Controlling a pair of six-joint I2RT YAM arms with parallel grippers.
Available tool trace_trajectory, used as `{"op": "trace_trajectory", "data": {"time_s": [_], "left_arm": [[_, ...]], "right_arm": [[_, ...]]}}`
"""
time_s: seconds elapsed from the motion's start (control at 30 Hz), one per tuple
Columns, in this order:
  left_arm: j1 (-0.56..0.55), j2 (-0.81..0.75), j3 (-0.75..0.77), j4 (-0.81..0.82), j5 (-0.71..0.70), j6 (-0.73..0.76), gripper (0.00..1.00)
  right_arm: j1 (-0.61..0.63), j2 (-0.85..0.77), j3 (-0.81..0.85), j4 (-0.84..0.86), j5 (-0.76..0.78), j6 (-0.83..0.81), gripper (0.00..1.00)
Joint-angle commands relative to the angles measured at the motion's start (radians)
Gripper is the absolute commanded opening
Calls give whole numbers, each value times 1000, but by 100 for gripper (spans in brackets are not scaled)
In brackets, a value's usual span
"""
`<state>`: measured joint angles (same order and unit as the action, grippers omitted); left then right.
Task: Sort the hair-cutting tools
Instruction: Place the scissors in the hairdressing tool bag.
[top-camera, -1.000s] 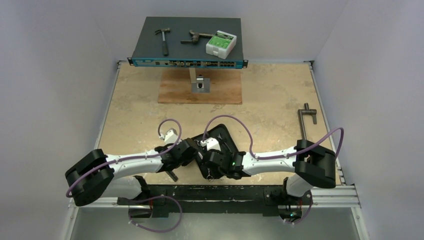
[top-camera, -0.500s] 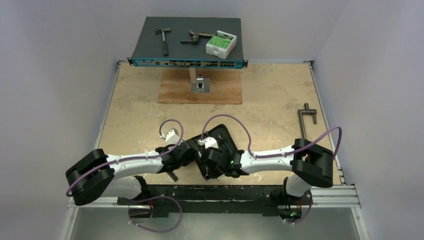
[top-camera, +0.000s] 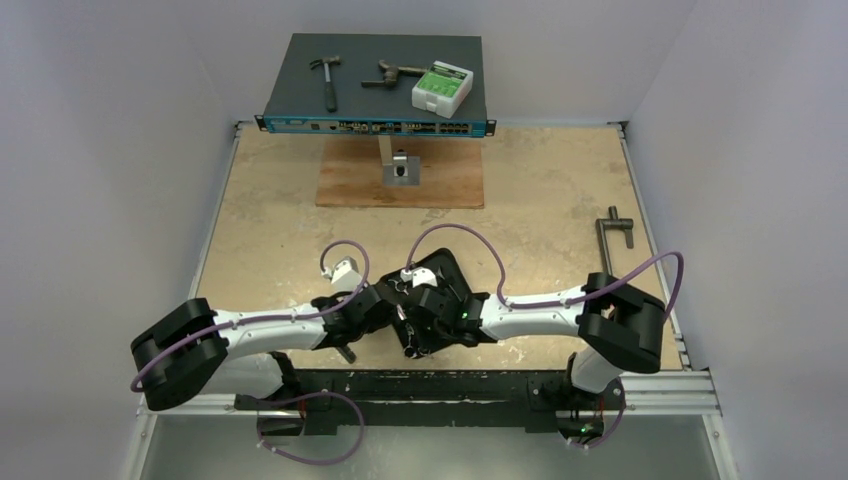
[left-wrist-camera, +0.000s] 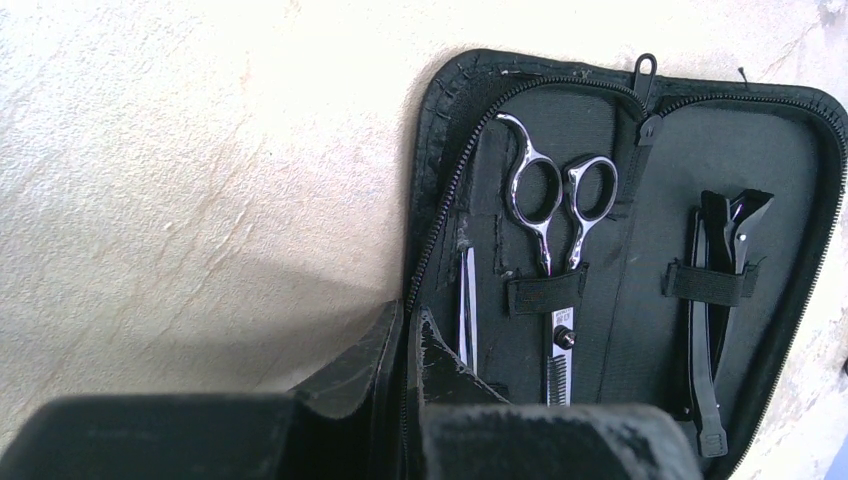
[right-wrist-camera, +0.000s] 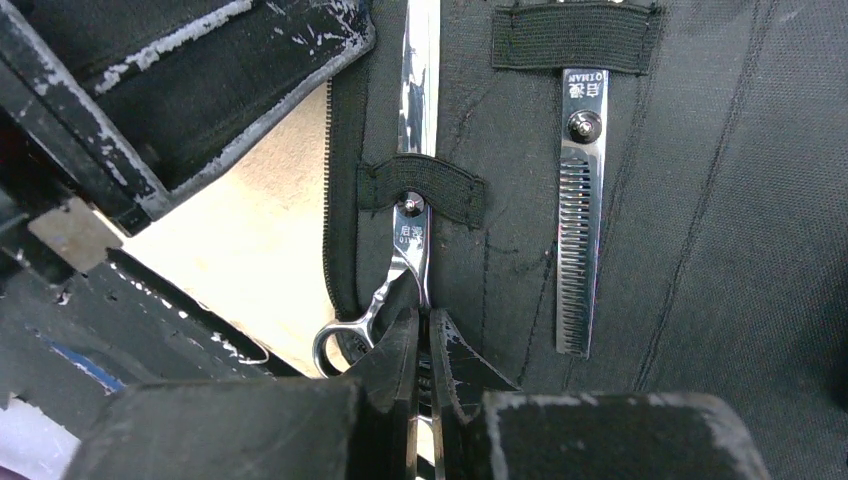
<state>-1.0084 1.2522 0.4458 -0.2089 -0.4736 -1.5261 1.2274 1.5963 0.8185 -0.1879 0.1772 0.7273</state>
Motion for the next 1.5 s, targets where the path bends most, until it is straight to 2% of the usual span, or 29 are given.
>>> {"op": "trace_trajectory", "data": {"time_s": [0.0, 0.37, 0.73, 1.27, 1.47], "left_arm": [[-36, 7, -28, 9, 92, 14, 0], [-56, 11, -35, 30, 100, 39, 0], [-77, -4, -47, 41, 114, 94, 0], [-90, 15, -40, 59, 164, 139, 0], [-94, 25, -32, 56, 169, 141, 0]], "right_arm": [[-32, 32, -8, 114, 26, 44, 0], [-59, 53, -4, 142, 91, 52, 0], [-84, 73, 14, 137, 128, -2, 0], [-97, 62, 36, 152, 262, -73, 0], [-103, 80, 39, 173, 259, -81, 0]]}}
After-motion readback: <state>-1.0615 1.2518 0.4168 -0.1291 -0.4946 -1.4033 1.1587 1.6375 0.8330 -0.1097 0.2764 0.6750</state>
